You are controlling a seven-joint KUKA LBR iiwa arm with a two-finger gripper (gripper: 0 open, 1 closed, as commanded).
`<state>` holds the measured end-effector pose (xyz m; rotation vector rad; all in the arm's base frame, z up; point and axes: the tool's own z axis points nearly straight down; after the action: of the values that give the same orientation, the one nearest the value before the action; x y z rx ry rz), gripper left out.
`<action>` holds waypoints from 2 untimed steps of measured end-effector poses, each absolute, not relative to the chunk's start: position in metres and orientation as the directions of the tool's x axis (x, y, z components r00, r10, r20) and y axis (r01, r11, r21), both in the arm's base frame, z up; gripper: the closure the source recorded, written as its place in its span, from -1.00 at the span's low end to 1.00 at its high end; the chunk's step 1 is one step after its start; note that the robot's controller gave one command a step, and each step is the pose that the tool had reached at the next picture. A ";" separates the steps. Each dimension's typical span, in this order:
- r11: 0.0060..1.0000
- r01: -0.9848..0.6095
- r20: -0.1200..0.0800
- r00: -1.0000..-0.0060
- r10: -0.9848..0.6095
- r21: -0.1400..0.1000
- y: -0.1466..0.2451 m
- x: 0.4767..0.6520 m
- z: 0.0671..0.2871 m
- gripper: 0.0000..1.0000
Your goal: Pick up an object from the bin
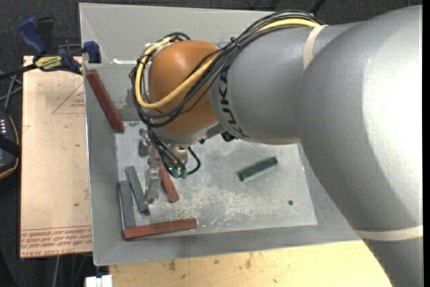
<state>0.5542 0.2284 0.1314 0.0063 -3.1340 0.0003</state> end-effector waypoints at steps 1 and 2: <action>1.000 -0.001 0.000 -1.000 -0.001 0.001 0.228 0.557 0.136 -1.00; 1.000 -0.015 -0.005 -1.000 -0.015 0.003 0.225 0.525 0.095 -1.00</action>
Offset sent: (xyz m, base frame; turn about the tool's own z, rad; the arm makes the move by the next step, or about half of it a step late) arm -0.0490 -0.0045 -0.0614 -0.0166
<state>0.5249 0.2255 0.0950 0.0240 -3.1468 -0.0046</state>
